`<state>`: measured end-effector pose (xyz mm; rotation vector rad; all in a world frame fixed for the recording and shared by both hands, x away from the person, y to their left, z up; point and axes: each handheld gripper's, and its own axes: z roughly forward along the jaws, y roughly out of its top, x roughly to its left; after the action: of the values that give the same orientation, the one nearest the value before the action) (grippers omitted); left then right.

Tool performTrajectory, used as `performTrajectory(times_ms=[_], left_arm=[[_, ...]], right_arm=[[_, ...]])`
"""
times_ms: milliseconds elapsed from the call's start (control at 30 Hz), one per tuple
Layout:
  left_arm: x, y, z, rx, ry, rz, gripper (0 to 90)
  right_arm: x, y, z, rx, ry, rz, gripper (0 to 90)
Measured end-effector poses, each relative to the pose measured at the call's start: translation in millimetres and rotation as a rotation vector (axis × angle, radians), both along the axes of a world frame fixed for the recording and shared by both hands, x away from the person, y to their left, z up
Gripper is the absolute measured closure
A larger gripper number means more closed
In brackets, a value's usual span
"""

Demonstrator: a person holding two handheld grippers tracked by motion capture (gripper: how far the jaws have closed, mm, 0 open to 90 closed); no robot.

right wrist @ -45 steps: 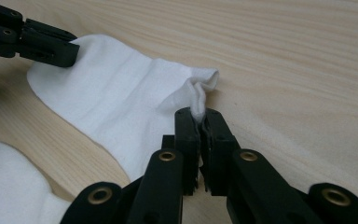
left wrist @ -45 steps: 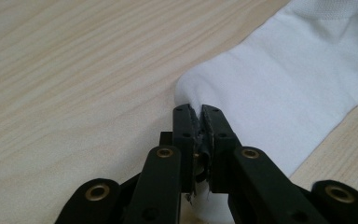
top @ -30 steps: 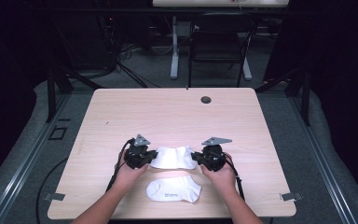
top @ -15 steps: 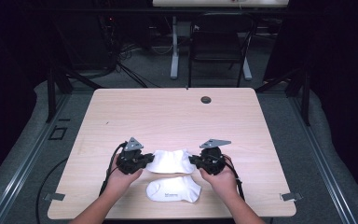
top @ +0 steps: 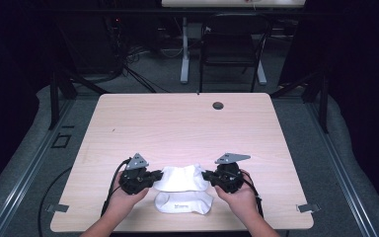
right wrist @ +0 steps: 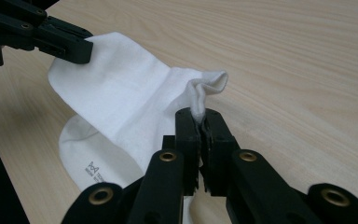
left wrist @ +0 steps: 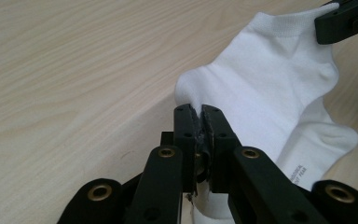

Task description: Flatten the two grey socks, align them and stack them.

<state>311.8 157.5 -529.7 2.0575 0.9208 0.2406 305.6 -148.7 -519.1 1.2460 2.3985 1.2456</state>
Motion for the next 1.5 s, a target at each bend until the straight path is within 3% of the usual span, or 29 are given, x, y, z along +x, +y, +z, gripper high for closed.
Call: performTrajectory(times_ms=[533,800,967,1500], left_arm=[[-25.5,-3.6,-1.5,-0.014,0.028,-0.018,85.3],[-34.2,-4.4,-7.5,-0.018,0.037,-0.016,85.4],[-37.5,-2.4,-13.6,-0.038,0.053,-0.006,85.4],[-42.1,-7.4,-28.2,-0.016,0.058,-0.018,85.3]], right_arm=[[-27.3,-5.7,-3.0,0.015,0.015,0.010,86.5],[-35.9,-4.3,-6.4,-0.017,0.016,0.020,86.5],[-38.1,-3.7,-10.8,-0.037,0.015,0.026,86.5],[-39.8,-4.3,-22.8,-0.039,0.038,0.026,86.5]])
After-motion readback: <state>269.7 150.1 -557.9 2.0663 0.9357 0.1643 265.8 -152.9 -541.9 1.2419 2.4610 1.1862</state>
